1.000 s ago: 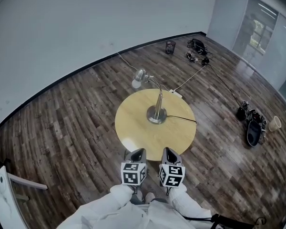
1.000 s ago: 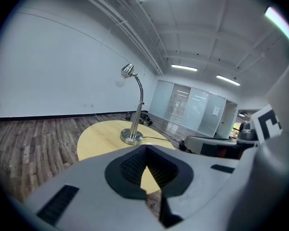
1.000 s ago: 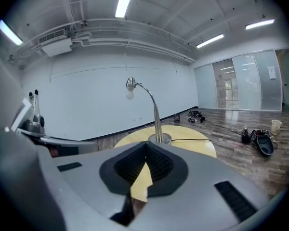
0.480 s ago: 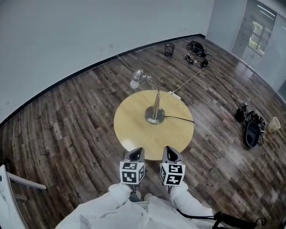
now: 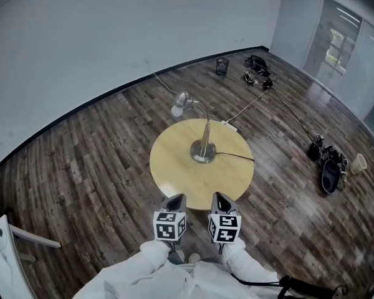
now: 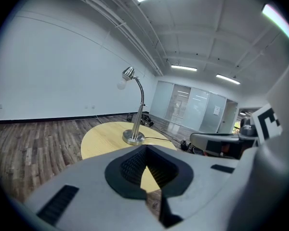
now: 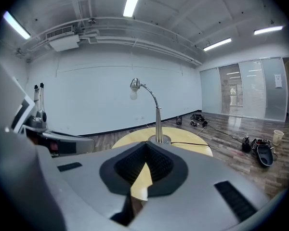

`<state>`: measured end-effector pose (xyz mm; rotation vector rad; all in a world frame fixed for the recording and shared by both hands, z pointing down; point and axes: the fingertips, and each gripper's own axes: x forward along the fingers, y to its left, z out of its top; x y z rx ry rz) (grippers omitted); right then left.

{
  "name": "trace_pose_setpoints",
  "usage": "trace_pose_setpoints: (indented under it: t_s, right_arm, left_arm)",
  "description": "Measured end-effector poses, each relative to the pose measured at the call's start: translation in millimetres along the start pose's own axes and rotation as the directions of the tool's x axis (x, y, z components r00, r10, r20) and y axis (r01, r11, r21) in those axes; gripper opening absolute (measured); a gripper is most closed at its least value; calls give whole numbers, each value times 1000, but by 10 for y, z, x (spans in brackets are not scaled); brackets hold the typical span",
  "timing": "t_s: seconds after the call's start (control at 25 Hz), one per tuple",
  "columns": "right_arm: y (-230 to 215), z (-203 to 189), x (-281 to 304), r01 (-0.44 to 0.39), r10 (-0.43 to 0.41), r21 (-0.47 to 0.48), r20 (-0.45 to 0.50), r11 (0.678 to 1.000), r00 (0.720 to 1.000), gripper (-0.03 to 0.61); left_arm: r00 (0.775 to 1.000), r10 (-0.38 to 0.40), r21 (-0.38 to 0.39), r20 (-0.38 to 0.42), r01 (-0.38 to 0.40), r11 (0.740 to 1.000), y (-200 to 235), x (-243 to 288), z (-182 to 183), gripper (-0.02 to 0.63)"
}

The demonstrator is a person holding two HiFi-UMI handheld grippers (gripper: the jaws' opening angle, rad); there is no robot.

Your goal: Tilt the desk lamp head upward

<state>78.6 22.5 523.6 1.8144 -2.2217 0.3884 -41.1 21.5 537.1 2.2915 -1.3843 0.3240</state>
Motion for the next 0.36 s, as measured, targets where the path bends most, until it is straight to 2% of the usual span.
trace_pose_setpoints:
  t_s: [0.36]
  right_arm:
    - [-31, -41, 3, -5, 5, 9, -3, 1000, 1000, 12]
  left_arm:
    - [1000, -11, -7, 4, 11, 1000, -34, 5, -36, 2]
